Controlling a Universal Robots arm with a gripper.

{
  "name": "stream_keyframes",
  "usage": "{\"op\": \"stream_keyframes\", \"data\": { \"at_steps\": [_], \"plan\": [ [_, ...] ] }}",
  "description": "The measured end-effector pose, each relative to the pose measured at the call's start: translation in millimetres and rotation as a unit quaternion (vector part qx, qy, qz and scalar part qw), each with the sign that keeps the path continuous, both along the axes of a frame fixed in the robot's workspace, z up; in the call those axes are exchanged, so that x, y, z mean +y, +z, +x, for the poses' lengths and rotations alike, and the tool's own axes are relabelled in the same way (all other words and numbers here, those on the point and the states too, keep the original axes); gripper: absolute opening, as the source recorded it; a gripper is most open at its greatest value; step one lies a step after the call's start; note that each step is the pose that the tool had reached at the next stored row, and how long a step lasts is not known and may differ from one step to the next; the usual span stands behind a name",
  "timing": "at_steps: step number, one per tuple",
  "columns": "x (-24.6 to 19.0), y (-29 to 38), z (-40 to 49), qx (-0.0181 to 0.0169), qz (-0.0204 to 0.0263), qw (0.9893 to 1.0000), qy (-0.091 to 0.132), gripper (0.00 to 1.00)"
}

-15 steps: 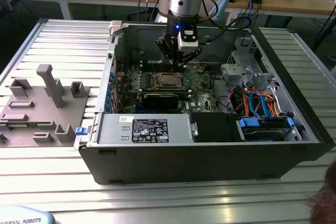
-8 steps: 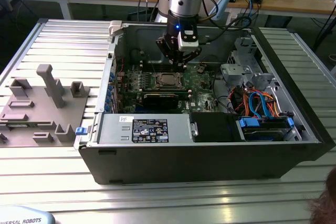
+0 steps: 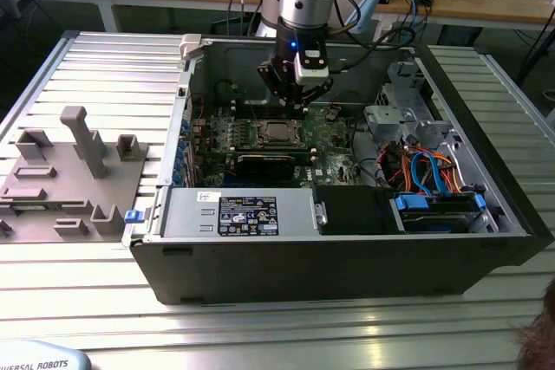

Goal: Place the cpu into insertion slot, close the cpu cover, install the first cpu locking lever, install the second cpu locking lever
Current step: 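Install the first cpu locking lever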

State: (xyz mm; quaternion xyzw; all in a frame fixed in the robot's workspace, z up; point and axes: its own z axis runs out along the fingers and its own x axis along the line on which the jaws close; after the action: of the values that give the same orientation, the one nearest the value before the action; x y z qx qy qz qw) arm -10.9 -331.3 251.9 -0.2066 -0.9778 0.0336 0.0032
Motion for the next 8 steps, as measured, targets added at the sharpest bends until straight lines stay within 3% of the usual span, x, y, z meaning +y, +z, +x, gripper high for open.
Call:
{"op": "stream_keyframes", "data": {
  "at_steps": [8],
  "plan": [
    [0.0, 0.0, 0.0, 0.0, 0.0, 1.0, 0.005, 0.11]
  ]
}}
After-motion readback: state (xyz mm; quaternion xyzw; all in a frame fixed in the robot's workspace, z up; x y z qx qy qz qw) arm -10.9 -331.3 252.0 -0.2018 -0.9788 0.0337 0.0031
